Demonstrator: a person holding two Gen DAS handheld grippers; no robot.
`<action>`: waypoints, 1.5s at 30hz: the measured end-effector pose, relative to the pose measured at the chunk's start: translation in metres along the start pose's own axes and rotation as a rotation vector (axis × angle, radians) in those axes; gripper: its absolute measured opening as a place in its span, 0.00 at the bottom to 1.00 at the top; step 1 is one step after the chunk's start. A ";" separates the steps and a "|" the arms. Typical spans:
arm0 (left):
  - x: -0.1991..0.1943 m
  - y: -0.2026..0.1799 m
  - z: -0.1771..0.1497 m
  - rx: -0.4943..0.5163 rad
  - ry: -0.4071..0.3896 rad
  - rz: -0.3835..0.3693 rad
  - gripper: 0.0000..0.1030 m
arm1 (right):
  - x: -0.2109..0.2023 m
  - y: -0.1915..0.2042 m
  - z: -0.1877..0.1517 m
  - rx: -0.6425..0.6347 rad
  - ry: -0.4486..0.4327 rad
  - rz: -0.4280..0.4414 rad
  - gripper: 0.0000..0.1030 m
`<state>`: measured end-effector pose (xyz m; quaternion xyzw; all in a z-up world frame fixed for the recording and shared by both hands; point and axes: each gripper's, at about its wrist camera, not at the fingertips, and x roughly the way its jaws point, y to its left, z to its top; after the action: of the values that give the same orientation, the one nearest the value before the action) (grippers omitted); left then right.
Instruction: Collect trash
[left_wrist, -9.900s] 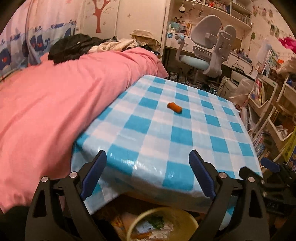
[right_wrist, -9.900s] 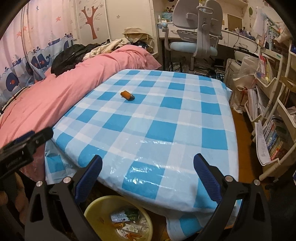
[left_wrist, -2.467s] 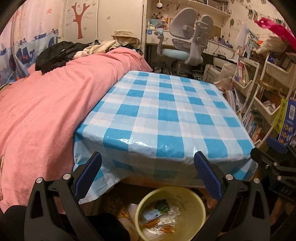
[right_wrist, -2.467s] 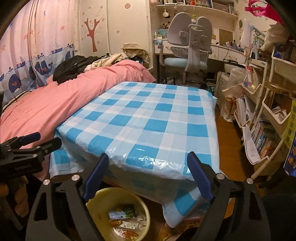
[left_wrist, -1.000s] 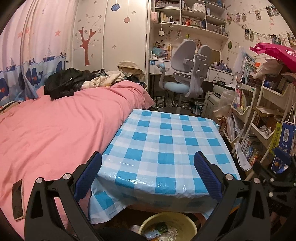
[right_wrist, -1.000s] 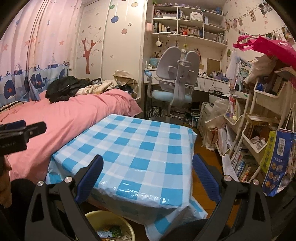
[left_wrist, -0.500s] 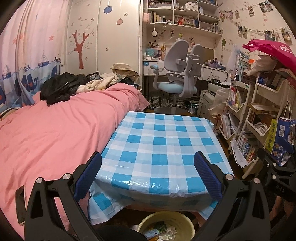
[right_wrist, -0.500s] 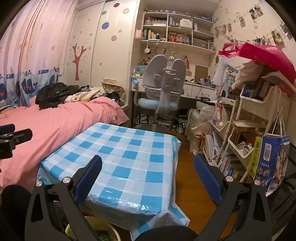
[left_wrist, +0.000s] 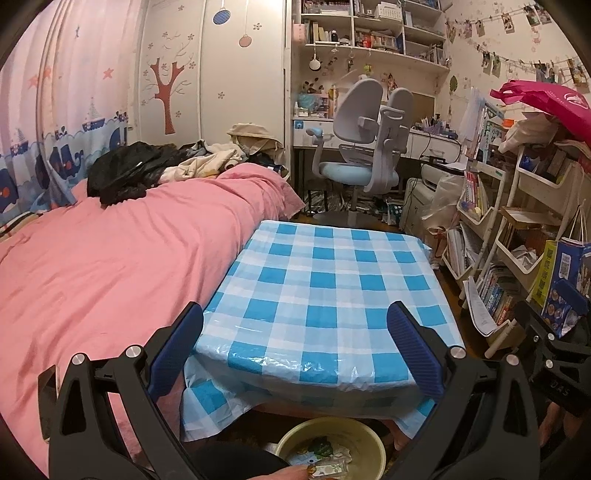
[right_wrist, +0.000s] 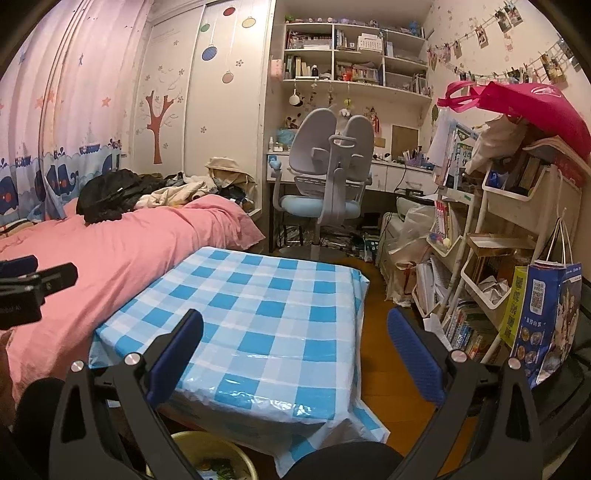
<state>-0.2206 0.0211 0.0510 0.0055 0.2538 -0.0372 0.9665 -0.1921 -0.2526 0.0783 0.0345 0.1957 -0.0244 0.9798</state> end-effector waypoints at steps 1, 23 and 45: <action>-0.001 -0.001 0.001 0.000 0.000 -0.002 0.93 | 0.000 0.000 0.000 0.005 0.001 0.003 0.93; -0.016 -0.010 0.003 0.004 -0.004 0.031 0.93 | -0.009 0.015 0.006 0.024 -0.006 -0.028 0.93; -0.018 -0.011 0.003 -0.001 0.010 0.038 0.93 | -0.010 0.022 0.009 0.011 0.002 -0.033 0.93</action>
<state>-0.2351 0.0115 0.0625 0.0102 0.2585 -0.0187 0.9658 -0.1966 -0.2306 0.0923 0.0366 0.1971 -0.0413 0.9788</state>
